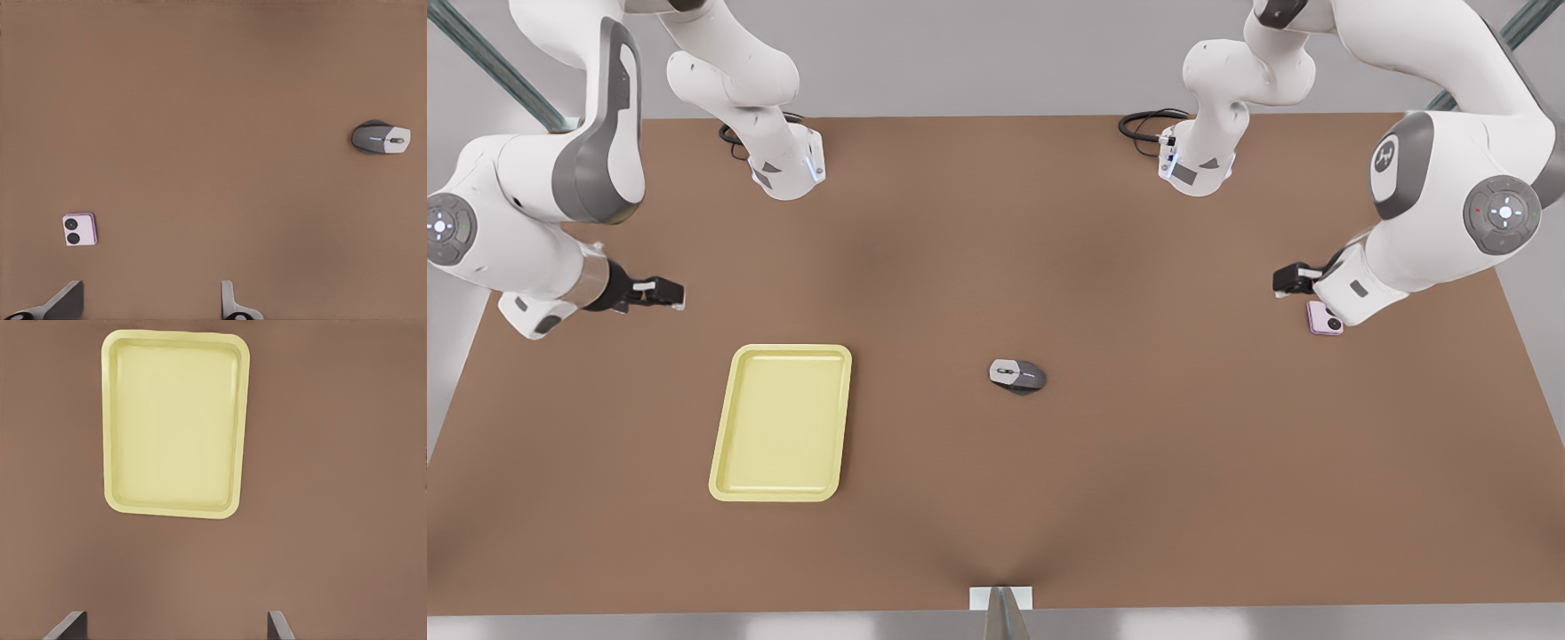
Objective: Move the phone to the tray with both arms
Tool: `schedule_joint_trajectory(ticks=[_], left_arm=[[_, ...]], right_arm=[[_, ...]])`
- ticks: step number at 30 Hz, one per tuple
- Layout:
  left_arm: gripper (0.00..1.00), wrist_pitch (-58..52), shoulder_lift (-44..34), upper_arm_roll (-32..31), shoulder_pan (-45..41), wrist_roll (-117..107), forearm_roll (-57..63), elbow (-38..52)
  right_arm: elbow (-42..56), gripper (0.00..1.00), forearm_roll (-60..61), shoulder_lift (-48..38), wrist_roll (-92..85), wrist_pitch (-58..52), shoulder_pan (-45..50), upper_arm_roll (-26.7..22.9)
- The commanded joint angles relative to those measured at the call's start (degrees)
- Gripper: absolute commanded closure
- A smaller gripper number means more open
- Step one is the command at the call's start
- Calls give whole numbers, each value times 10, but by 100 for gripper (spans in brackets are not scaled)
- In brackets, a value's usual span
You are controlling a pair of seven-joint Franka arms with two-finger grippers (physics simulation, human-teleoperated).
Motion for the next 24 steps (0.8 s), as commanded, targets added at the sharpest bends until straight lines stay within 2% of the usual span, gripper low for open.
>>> schedule_joint_trajectory(ticks=[1,3,6,8,9,14,18,24], left_arm=[[0,23,-1,0,0,-8,1,-3],[0,36,-2,7,9,-10,-2,-55],[0,270,18,18,85,11,0,-253],[0,368,31,18,117,109,0,-315],[0,445,31,18,151,185,3,-376],[0,560,67,18,239,235,43,-437],[0,597,78,19,264,316,51,-475],[0,631,80,60,266,402,59,-521]], right_arm=[[1,0,1,0,-21,40,-5,0],[1,0,1,0,-21,39,-6,0],[1,0,1,2,-21,41,-5,0],[1,0,1,5,-21,44,-3,0],[1,0,1,7,-21,49,-4,0],[1,0,1,8,-21,48,-7,0],[1,0,1,7,-21,47,-8,0],[0,0,1,8,-21,47,-8,0]])
